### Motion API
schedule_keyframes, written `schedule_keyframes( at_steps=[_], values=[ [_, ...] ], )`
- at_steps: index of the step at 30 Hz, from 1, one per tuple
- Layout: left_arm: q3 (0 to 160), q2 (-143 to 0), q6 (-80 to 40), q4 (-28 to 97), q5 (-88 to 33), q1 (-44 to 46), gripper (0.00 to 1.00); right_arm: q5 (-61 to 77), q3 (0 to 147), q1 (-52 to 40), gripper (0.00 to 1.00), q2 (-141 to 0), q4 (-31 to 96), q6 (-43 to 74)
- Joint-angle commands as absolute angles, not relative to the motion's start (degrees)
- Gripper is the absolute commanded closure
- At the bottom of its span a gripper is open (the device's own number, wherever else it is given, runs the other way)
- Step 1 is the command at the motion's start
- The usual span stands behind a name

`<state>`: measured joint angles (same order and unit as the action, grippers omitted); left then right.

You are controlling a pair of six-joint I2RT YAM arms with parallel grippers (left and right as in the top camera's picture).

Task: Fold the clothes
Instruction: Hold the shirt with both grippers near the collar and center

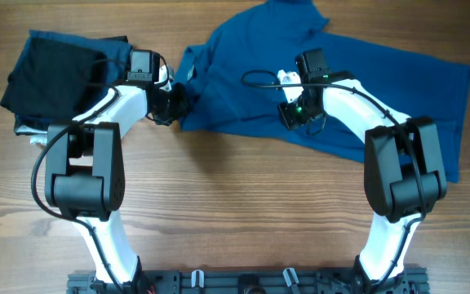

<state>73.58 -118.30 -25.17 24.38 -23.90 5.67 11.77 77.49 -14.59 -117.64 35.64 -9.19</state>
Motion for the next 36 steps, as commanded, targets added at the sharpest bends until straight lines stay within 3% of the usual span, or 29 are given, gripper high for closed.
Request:
schedule_keyframes(
  at_steps=[1, 11, 19, 26, 36],
  values=[
    [73.8, -119.7, -24.3, 24.9, -22.4, 5.8, 0.96, 3.6, 78.4, -14.4, 0.89, -118.6, 32.9, -7.3],
    [73.8, -119.7, -24.3, 24.6, -18.5, 5.8, 0.96, 12.2, 77.6, -14.5, 0.84, -117.8, 44.1, -7.3],
    [75.1, -113.1, -24.3, 23.0, -19.1, 5.8, 0.96, 13.6, 73.3, -14.5, 0.79, -117.4, 43.0, -7.3],
    [75.0, -109.7, -24.4, 28.1, -25.5, 8.3, 0.96, 15.6, 75.2, -14.5, 0.66, -116.4, 44.2, -7.3],
    [74.4, -117.8, -24.4, 26.9, -17.1, 15.7, 0.96, 19.6, 77.6, -14.5, 0.7, -116.3, 44.4, -7.5]
  ],
)
